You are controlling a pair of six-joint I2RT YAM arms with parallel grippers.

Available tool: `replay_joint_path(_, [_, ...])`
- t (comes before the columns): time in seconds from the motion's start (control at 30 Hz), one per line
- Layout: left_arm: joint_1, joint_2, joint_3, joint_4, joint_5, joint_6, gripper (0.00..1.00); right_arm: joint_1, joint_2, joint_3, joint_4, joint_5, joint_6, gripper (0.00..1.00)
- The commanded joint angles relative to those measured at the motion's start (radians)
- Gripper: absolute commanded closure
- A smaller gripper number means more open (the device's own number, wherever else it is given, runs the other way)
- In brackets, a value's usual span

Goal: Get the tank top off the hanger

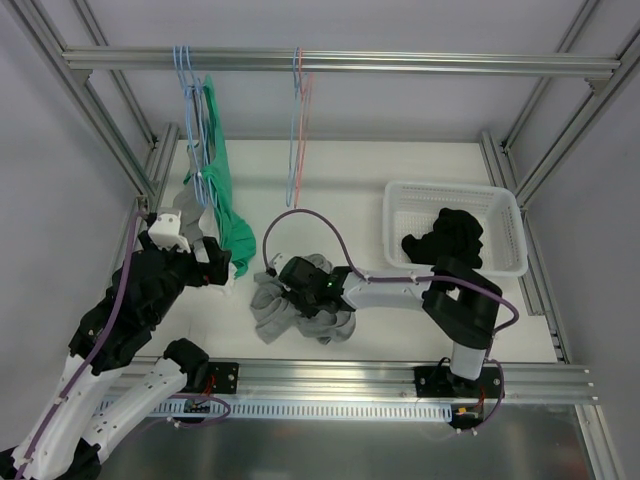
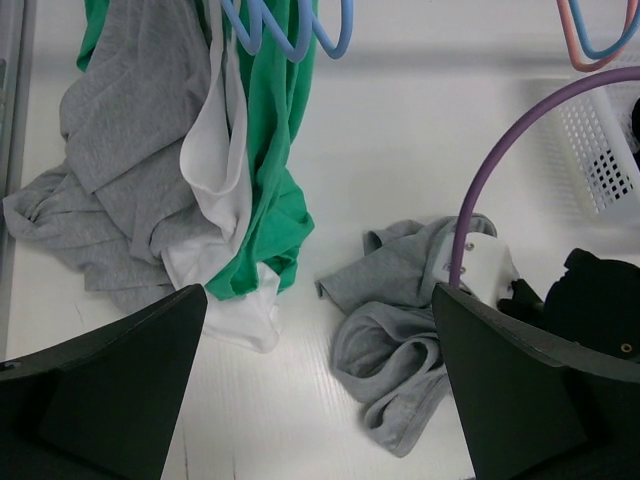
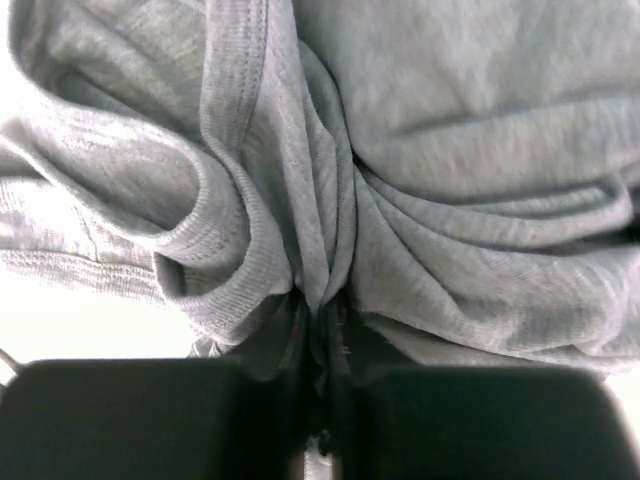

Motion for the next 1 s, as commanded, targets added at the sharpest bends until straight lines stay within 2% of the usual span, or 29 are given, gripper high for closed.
replay_joint_path(0.0, [-0.006,-0.013,-0.006,0.012,-0.029,0.010,0.01,0.018,-0.077,-0.062,-0.096,0.063,0.015,1.00])
replay_joint_path(0.47, [-0.007,-0.050,-0.014,0.014,-0.073,-0.007,0.01,0.038,-0.549,-0.112,-0.123,0.238,0.032,1.00])
replay_joint_path(0.7, [-0.006,-0.061,-0.015,0.012,-0.093,-0.013,0.01,0.040,-0.671,0.006,-0.240,0.302,-0.040,1.00])
replay_joint_path(0.97, [-0.006,-0.073,-0.021,0.012,-0.115,-0.017,0.01,0.040,-0.695,0.288,-0.395,0.431,-0.175,1.00])
